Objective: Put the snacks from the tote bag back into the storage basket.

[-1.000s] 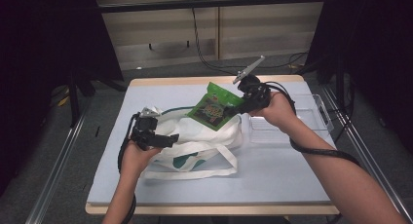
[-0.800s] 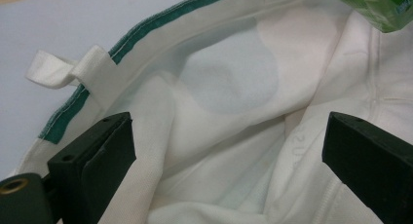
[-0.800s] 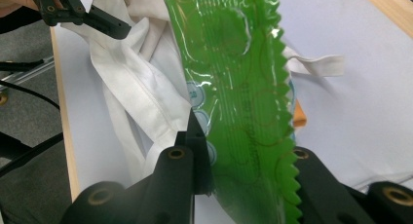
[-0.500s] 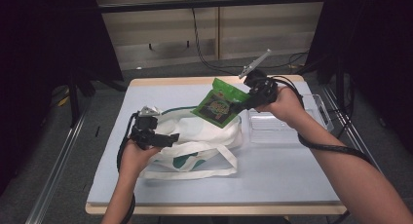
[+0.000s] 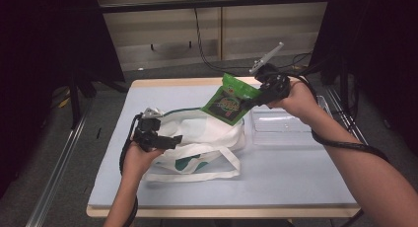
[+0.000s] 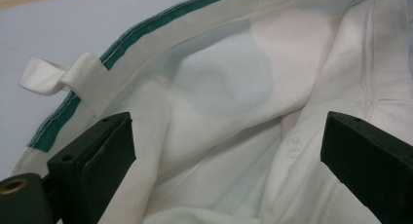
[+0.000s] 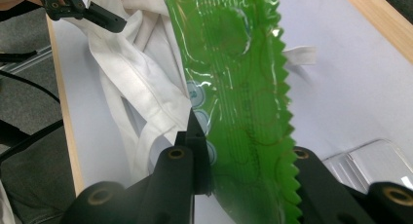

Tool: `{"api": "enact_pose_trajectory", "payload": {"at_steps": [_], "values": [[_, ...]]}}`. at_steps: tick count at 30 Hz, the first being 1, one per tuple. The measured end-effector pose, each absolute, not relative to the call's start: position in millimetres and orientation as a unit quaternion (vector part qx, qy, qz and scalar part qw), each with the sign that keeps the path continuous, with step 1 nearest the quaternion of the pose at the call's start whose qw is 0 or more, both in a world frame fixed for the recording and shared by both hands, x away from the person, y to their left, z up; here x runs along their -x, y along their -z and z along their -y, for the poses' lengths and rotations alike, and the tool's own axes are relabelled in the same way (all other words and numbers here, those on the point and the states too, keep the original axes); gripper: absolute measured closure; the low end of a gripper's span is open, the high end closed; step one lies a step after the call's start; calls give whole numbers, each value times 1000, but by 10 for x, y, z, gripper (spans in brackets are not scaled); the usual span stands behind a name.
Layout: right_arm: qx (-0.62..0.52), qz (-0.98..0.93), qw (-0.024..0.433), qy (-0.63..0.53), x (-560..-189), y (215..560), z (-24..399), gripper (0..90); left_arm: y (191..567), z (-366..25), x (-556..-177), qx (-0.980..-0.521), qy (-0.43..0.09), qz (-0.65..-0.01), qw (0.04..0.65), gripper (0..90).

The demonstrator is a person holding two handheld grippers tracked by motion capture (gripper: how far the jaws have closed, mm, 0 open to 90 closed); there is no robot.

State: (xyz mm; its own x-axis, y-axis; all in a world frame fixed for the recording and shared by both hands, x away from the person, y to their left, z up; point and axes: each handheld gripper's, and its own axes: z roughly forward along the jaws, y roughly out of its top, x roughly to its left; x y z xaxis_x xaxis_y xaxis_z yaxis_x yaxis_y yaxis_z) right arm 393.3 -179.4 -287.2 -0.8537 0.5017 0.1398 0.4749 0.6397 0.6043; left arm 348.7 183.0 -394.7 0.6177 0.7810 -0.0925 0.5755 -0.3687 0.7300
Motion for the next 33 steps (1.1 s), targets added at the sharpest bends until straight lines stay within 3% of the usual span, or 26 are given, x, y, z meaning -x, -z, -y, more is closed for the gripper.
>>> {"api": "enact_pose_trajectory", "payload": {"at_steps": [33], "values": [[-306,-892,38,-332,-3859,2699,2512,748,3942,-1780,-3476,-827,-130,-407,366,55]]}}
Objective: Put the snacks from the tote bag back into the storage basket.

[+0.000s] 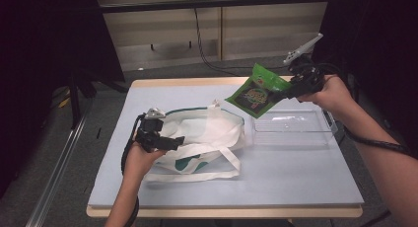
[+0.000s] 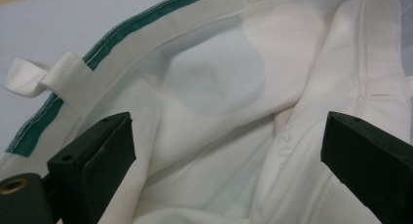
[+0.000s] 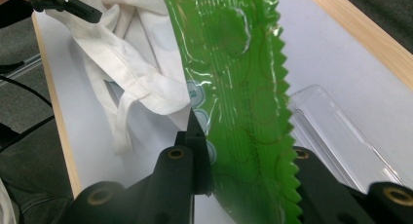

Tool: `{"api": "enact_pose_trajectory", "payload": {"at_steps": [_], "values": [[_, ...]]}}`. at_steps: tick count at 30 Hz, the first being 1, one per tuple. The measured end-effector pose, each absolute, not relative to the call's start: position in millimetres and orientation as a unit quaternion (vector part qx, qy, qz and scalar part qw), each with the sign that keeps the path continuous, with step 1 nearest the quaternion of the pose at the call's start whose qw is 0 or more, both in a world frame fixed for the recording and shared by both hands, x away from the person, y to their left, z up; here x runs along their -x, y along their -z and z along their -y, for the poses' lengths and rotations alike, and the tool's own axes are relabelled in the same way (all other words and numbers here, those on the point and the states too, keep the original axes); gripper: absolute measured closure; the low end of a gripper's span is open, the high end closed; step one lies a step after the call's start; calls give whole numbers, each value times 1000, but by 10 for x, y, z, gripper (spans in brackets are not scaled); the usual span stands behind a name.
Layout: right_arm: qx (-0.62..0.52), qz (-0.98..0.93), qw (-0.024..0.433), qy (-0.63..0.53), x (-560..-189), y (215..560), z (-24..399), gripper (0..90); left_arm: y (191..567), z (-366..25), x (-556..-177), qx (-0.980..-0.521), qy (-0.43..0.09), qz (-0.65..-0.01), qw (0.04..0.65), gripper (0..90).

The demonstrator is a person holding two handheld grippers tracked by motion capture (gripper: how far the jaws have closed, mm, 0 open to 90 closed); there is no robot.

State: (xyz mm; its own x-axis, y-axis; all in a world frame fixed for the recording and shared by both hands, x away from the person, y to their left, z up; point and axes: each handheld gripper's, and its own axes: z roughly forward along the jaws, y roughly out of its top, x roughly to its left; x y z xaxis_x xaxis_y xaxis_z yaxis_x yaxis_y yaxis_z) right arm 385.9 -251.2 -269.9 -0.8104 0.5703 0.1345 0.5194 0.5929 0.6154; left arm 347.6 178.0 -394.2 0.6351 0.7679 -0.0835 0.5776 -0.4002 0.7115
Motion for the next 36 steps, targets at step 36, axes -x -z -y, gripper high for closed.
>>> {"api": "enact_pose_trajectory", "payload": {"at_steps": [36], "values": [[-327,-902,63,-273,-3787,2794,3023,748,3965,-1777,-3485,-823,-132,-416,365,56]]}}
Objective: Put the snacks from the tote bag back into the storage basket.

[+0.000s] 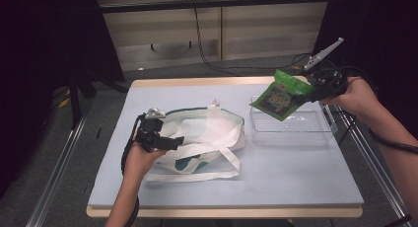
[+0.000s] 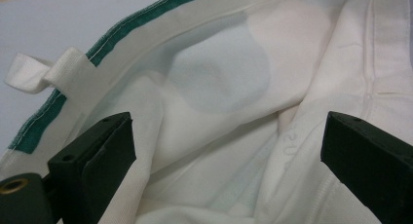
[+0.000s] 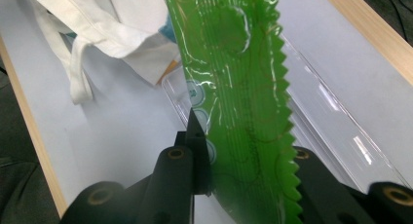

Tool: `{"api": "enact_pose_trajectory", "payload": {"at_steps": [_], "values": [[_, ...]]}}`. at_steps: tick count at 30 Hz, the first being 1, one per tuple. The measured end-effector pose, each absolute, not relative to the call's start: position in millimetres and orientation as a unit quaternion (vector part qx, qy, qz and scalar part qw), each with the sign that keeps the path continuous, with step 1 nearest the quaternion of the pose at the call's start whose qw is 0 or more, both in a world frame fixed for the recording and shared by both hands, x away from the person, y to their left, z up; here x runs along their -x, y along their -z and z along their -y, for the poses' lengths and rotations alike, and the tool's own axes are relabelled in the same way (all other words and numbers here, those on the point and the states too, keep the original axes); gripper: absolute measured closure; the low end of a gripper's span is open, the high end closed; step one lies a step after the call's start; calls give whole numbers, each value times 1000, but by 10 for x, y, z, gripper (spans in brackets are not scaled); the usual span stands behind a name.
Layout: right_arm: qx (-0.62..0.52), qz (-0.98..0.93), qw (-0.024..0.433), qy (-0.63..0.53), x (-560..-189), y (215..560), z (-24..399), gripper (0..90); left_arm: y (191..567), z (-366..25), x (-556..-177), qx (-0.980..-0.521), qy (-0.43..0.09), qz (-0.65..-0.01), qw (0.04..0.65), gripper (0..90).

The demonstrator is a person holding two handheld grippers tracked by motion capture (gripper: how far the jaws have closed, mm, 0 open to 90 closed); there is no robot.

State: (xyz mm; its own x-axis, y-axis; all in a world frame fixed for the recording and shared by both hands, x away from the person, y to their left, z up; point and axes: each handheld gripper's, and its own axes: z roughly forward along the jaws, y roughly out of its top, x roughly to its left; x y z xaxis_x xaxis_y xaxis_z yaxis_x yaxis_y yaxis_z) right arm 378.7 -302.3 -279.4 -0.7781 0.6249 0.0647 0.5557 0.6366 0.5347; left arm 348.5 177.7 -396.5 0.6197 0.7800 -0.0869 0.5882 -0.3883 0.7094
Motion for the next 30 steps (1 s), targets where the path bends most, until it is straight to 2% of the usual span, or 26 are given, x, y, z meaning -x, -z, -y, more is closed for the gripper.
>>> {"api": "enact_pose_trajectory", "payload": {"at_steps": [30], "values": [[-305,-928,57,-207,-3747,3107,3028,745,3988,-1773,-3503,-830,-129,-410,357,59]]}}
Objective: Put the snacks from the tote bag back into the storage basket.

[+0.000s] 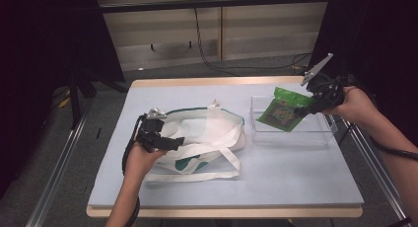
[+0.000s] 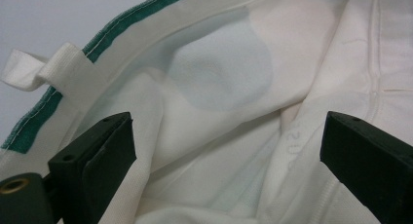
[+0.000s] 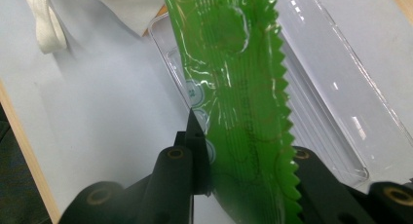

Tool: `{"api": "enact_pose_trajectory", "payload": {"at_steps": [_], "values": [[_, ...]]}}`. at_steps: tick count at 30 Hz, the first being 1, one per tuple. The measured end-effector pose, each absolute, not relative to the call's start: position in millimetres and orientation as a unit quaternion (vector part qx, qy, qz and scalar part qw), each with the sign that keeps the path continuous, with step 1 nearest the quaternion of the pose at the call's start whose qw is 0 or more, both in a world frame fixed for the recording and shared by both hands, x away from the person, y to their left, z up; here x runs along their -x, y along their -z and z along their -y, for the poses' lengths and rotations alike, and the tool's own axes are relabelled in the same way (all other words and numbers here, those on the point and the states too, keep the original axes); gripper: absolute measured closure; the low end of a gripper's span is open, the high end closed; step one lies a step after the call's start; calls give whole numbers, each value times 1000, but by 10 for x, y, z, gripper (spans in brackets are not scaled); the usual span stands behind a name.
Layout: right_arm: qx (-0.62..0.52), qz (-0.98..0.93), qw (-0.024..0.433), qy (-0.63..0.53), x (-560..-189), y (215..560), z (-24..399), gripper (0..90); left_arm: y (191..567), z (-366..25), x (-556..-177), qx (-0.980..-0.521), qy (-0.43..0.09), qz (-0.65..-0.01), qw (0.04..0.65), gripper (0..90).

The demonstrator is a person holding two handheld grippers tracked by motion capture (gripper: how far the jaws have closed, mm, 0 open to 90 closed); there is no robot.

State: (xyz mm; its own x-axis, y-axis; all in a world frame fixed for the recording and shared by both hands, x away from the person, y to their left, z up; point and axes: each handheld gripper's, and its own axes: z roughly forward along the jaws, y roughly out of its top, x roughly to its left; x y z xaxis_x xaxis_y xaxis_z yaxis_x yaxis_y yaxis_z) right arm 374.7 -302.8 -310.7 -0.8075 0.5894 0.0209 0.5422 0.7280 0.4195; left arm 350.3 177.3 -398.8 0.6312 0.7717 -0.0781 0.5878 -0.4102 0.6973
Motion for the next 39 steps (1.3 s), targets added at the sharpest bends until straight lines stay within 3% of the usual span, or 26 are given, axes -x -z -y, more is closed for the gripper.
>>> {"api": "enact_pose_trajectory", "payload": {"at_steps": [31,39], "values": [[-280,-939,58,-189,-3773,3269,2994,739,4014,-1755,-3512,-828,-128,-415,356,60],[-273,-941,49,-195,-3836,3412,2882,659,4009,-1756,-3512,-830,-131,-411,353,60]]}}
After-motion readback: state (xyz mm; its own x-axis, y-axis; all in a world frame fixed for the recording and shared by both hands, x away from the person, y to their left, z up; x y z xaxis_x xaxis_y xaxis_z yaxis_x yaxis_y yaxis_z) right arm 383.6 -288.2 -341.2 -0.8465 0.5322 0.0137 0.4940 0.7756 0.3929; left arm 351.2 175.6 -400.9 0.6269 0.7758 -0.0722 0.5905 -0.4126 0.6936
